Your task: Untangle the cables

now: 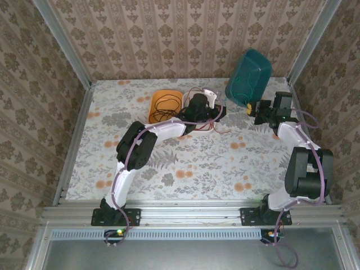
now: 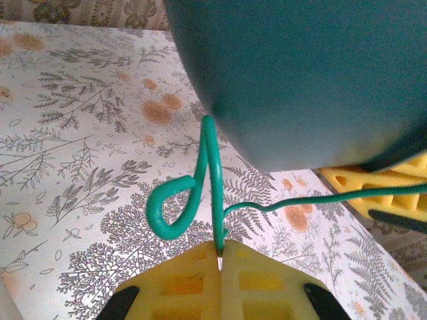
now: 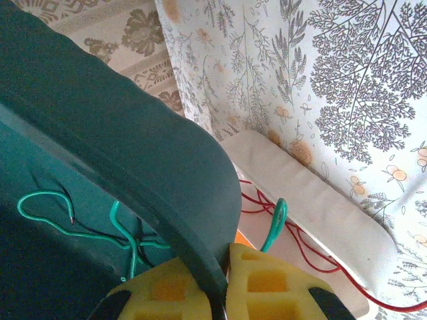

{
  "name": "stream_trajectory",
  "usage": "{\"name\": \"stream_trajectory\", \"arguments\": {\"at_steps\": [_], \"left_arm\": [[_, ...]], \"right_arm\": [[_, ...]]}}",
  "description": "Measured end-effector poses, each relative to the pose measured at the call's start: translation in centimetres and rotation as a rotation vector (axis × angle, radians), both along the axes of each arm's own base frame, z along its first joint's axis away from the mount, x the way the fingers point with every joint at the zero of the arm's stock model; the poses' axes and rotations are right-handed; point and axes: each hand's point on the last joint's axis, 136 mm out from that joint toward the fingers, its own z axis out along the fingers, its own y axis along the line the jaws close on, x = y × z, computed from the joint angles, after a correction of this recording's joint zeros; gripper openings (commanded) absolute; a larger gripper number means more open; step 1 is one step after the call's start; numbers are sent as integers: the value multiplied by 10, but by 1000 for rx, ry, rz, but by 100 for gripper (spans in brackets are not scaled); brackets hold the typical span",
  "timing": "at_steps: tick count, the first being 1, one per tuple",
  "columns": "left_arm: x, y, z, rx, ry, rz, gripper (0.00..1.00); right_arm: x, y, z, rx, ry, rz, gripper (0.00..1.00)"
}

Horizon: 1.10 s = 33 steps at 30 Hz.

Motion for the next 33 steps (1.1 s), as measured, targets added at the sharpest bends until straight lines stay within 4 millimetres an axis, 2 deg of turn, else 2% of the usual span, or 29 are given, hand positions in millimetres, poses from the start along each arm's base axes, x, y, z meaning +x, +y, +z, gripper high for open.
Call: {"name": "stream_trajectory", "arguments": {"at_steps": [5, 9, 11, 18, 22, 24, 27, 30, 33], "left_arm": [[-8, 4, -1, -7, 1, -18, 0], [-21, 10, 13, -27, -3, -48, 0], [-28, 13, 27, -46, -15, -67, 0], [-65, 22, 108, -124, -121, -183, 0], [-92, 12, 130, -97, -177, -265, 0], [-99, 5, 134, -77, -184, -289, 0], [-94, -4, 138, -63, -177, -278, 0], [-69, -3, 132, -47, -160, -213, 0], [-40, 3, 115, -11, -119, -133, 0]], "right_arm": [[0, -1, 0, -7, -1, 2, 0], [-6, 0, -8, -43, 24, 28, 0], [-10, 0, -12, -68, 44, 44, 0], [-12, -3, -5, -229, 61, 108, 0], [-12, 0, 1, -318, 52, 158, 0], [-13, 4, 1, -348, 52, 188, 0], [-17, 10, -1, -381, 51, 232, 0], [-22, 16, -6, -400, 66, 270, 0], [-26, 19, -9, -418, 73, 303, 0]]}}
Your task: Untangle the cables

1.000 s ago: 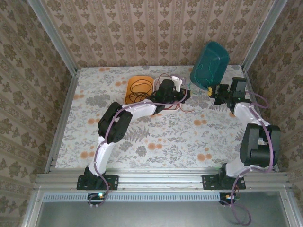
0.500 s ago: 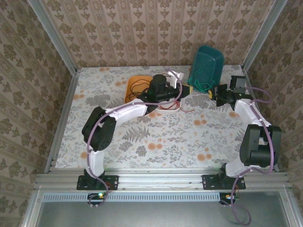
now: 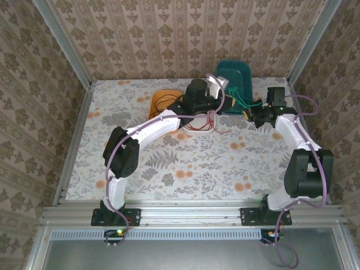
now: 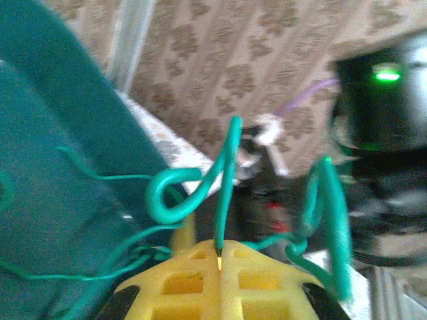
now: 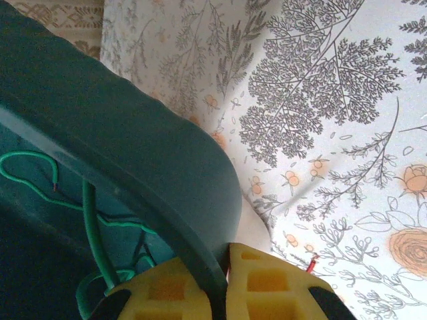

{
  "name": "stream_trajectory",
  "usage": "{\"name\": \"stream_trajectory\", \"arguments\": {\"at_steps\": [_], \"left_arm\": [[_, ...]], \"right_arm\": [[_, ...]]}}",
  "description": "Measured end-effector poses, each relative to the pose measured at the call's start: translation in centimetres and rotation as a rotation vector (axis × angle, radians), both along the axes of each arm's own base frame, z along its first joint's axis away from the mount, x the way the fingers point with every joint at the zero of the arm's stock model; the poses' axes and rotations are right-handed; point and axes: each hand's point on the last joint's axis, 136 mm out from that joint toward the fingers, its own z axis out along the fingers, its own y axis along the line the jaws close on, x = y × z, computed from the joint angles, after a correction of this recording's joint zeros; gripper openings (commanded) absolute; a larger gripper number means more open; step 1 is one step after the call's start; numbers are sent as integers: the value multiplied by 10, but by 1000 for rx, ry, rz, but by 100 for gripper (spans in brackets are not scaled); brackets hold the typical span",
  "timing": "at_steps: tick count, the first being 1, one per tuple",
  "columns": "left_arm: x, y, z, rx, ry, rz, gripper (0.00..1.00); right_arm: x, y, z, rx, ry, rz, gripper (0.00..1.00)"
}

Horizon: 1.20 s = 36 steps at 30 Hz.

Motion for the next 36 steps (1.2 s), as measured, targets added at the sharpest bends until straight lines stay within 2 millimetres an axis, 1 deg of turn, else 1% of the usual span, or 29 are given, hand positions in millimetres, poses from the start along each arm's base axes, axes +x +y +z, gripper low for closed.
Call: {"name": "stream_trajectory", "arguments": {"at_steps": [3, 6, 8, 9, 13, 14, 17, 19, 21, 24, 27, 29, 32, 36], "left_arm": [[29, 10, -16, 39, 28, 100, 0], [52, 20, -24, 66, 49, 186, 0], [62, 23, -24, 83, 55, 224, 0], [67, 23, -21, 87, 52, 241, 0], [79, 18, -13, 112, 38, 279, 0], [81, 17, -11, 119, 33, 286, 2], [82, 16, -12, 145, 33, 293, 43], [81, 15, -13, 156, 34, 292, 63], [77, 12, -12, 168, 26, 280, 79], [72, 7, -5, 168, -2, 263, 89], [66, 3, -1, 163, -18, 248, 94], [63, 4, 1, 156, -22, 246, 96], [57, 18, 5, 139, -15, 260, 99], [55, 51, 18, 105, -8, 307, 100]], "right_arm": [[-3, 1, -2, -13, 7, 20, 0], [-5, 3, -4, -23, 12, 37, 0], [-6, 4, -5, -27, 15, 44, 0], [-6, 5, -5, -30, 15, 48, 0], [-7, 6, -5, -35, 14, 61, 0], [-7, 7, -5, -35, 14, 64, 0], [-7, 7, -5, -35, 14, 66, 0], [-8, 7, -6, -37, 17, 68, 0], [-10, 7, -10, -38, 32, 71, 0], [-10, 7, -13, -39, 39, 73, 0], [-10, 4, -14, -39, 42, 65, 0], [-10, -1, -16, -43, 48, 52, 0], [-14, -15, -27, -50, 79, 1, 0], [-17, -36, -50, -74, 147, -73, 0]]}}
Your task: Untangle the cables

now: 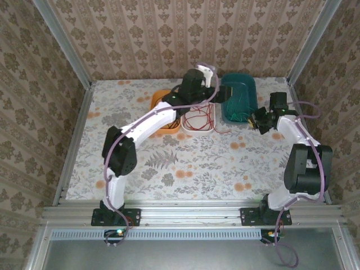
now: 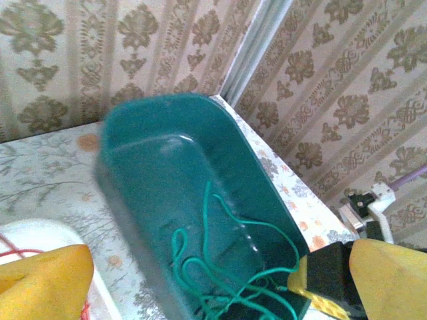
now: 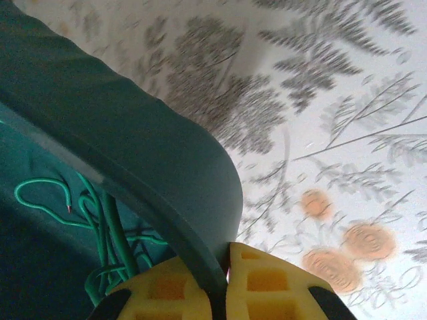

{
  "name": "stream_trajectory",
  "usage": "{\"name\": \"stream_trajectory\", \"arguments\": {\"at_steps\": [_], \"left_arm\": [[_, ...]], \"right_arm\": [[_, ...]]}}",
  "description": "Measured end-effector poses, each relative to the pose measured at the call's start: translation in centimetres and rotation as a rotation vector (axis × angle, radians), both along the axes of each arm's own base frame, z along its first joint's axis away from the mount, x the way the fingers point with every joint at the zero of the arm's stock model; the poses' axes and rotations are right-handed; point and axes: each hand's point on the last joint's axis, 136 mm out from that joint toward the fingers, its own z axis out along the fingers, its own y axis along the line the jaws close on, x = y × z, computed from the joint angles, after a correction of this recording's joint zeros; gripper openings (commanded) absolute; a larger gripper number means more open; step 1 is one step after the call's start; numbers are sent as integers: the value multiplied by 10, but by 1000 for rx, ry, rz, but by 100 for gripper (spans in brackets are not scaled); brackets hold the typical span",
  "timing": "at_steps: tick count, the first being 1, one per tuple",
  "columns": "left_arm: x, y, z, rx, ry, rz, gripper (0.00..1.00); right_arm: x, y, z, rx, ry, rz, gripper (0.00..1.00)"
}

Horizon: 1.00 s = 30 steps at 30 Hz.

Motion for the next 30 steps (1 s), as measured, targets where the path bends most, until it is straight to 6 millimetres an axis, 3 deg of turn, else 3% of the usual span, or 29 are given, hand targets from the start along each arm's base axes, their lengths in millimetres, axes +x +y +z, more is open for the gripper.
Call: {"name": "stream_trajectory", "arguments": {"at_steps": [5, 8, 9, 11, 14, 17, 23, 27, 30], "left_arm": [[-1, 46, 3, 7, -6, 88, 99], [-5, 66, -16, 47, 19, 132, 100], [-7, 70, -24, 62, 33, 143, 100], [-11, 77, -45, 97, 69, 161, 100], [-15, 85, -74, 141, 126, 188, 100], [-18, 92, -88, 166, 169, 214, 100], [-16, 93, -94, 161, 202, 236, 100], [-9, 97, -108, 158, 244, 277, 100], [-3, 103, -118, 157, 272, 314, 100]], "right_arm": [[2, -17, -28, -37, 79, -57, 0], [8, -21, -42, -47, 116, -66, 0], [11, -22, -45, -48, 124, -67, 5], [14, -23, -51, -46, 135, -68, 30], [15, -21, -55, -35, 144, -63, 49], [17, -19, -52, -36, 125, -42, 55], [6, -4, -26, -88, 58, 35, 56], [-8, 27, 1, -140, -12, 152, 56], [-12, 57, 7, -156, -44, 266, 56]]}}
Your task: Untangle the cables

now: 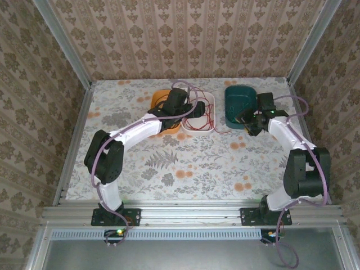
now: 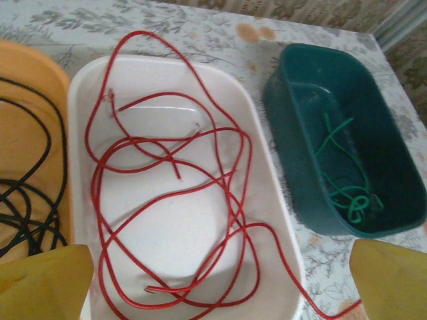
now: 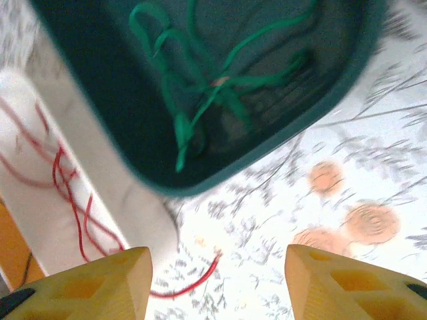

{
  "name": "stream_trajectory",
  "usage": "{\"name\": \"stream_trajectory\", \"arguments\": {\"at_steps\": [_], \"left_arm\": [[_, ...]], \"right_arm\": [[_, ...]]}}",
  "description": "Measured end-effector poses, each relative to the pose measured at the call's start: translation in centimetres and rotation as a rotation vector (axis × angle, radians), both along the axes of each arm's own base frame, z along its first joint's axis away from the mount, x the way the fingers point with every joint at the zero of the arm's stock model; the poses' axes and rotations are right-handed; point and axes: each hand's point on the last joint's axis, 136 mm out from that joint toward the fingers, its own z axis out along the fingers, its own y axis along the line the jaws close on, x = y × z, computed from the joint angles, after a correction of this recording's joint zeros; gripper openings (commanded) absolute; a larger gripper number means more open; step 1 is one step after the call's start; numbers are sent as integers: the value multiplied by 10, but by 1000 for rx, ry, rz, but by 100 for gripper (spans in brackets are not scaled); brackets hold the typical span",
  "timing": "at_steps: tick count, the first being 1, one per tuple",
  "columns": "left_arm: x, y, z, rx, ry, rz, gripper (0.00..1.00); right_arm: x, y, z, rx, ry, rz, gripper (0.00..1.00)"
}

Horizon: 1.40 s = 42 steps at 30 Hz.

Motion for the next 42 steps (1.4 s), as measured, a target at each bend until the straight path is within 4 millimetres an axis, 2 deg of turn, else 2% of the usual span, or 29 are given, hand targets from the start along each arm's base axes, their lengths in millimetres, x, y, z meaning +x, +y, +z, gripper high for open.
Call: {"name": "stream_trajectory", "arguments": {"at_steps": [3, 5, 11, 14, 16, 19, 21, 25, 28, 32, 42], "left_arm": [[5, 5, -4, -1, 10, 30, 100], [6, 7, -4, -4, 12, 42, 100], [4, 12, -10, 5, 21, 61, 100], [0, 18, -16, 17, 32, 71, 100], [-3, 21, -19, 21, 38, 75, 100], [-4, 22, -18, 20, 37, 76, 100], [-4, 22, -15, 16, 34, 76, 100], [-4, 22, -11, 10, 27, 76, 100], [-4, 22, -10, 9, 26, 76, 100], [-3, 23, -10, 8, 26, 79, 100], [0, 36, -8, 4, 28, 102, 100]], "right_arm": [[-5, 28, -9, 0, 18, 105, 56], [-7, 39, -20, 9, 47, 141, 56], [-10, 46, -50, 26, 129, 158, 49], [-9, 47, -59, 34, 143, 155, 37], [-8, 47, -64, 33, 146, 158, 22], [-4, 48, -66, 40, 141, 150, 6], [-2, 48, -65, 44, 135, 143, 1], [1, 49, -63, 47, 119, 139, 0], [5, 49, -59, 49, 108, 138, 0], [18, 55, -44, 51, 63, 149, 0], [62, 93, 25, 39, -117, 238, 0]]}}
